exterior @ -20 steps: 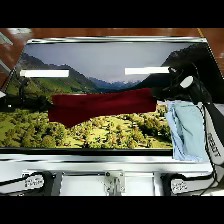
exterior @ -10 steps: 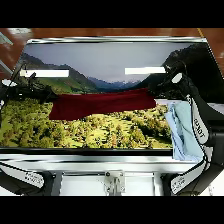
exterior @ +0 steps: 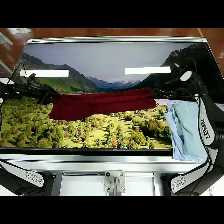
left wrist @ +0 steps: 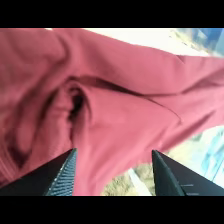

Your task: Fold the shirts.

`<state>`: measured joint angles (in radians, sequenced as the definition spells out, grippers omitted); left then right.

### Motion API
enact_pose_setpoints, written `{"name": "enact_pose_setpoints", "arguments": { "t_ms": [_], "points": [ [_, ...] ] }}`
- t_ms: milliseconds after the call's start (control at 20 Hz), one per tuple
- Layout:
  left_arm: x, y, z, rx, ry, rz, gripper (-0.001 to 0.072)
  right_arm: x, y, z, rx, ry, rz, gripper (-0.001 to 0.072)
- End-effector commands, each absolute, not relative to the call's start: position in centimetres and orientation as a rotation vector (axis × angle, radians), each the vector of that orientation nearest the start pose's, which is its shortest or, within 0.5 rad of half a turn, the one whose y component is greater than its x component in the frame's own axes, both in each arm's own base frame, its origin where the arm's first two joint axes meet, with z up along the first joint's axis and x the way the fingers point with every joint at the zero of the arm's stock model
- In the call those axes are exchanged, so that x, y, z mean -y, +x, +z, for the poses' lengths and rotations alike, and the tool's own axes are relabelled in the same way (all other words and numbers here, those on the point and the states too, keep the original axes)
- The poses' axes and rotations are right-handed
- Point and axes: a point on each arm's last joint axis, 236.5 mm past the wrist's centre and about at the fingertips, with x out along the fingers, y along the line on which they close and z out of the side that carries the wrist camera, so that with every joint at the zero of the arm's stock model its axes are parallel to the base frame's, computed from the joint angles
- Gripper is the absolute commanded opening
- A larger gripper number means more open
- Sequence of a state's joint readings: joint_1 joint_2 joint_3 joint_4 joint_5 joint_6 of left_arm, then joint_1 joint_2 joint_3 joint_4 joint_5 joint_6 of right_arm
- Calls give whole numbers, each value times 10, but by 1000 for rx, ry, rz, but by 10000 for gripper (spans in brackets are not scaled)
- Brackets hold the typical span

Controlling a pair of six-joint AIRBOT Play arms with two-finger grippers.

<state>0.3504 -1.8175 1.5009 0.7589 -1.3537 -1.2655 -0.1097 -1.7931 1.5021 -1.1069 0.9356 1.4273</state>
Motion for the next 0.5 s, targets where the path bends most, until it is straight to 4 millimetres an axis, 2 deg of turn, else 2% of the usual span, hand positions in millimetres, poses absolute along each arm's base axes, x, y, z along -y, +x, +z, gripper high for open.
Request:
{"name": "enact_pose_setpoints", "arguments": {
  "t_ms": [0, 200, 450],
  "points": [
    [8, 464, -15, -1298, -768, -428, 545, -17, 512, -74, -1226, 560, 128, 665],
    [10, 464, 9, -1251, -724, -443, 518, -50, 505, -108, -1310, 692, 203, 665],
    [22, 466, 37, -1179, -646, -488, 518, -72, 503, -128, -1352, 787, 222, 664]
  ]
}}
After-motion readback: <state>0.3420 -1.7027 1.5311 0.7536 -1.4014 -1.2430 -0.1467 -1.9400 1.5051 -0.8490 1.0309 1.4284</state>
